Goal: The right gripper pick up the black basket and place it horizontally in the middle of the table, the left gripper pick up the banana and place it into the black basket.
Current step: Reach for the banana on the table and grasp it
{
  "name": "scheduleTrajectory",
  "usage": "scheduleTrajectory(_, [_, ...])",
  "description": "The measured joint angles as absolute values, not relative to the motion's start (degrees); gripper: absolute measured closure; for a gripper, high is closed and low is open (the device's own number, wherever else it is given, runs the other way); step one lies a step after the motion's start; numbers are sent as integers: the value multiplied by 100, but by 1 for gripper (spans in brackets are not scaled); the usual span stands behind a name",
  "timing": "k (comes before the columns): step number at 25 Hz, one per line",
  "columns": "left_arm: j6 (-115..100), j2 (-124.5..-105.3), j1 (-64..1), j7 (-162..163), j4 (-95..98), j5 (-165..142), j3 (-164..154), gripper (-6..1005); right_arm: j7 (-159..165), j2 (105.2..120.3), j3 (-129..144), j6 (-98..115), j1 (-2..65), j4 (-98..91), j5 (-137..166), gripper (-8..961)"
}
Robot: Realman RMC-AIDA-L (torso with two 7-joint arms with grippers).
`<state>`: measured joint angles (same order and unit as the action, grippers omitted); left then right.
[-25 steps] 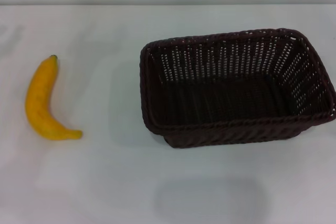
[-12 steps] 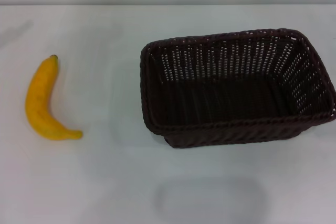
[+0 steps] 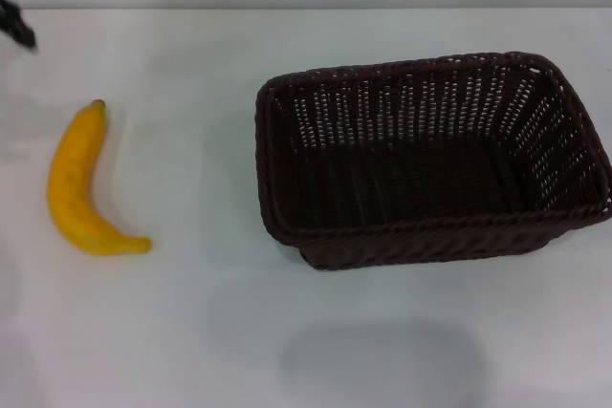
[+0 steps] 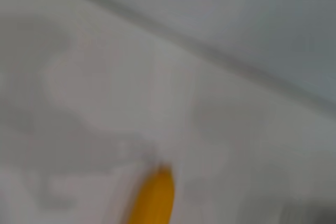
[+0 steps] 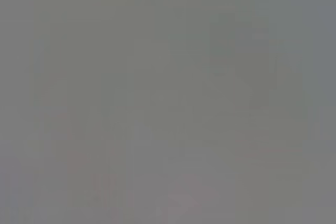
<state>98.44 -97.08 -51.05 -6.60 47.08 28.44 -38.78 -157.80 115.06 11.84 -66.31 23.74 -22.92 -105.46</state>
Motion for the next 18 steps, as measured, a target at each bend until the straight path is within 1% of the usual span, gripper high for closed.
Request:
scheduleTrajectory(2, [9941,-9797,-5229,-676,4462,2645,-4343,314,-15883,11506,1183,-6606,2402,-2257,-10560,85])
scheduleTrajectory(7, [9877,-10080,-5332,-688,4160,2104,-4877,304,-15984,11482,1179,-6583,2451,-2169,-10552,77])
scheduleTrajectory(8, [9793,-10178,-5330,-703,4124,1998,-4888,304,-15985,11482,1179,-6583,2457,-2169,-10543,76])
scheduleTrajectory(11, [9524,-10361,-5251,-722,4078,1887,-4894,303,-15987,11494,1178,-6582,2459,-2163,-10538,77])
scheduleTrajectory(14, [9275,-10471,-5134,-736,3988,1868,-4898,302,-15989,11505,1179,-6582,2456,-2122,-10531,77])
scheduleTrajectory(18, [8942,-10543,-5028,-748,3726,1853,-4899,302,-15991,11507,1238,-6581,2454,-2071,-10528,77])
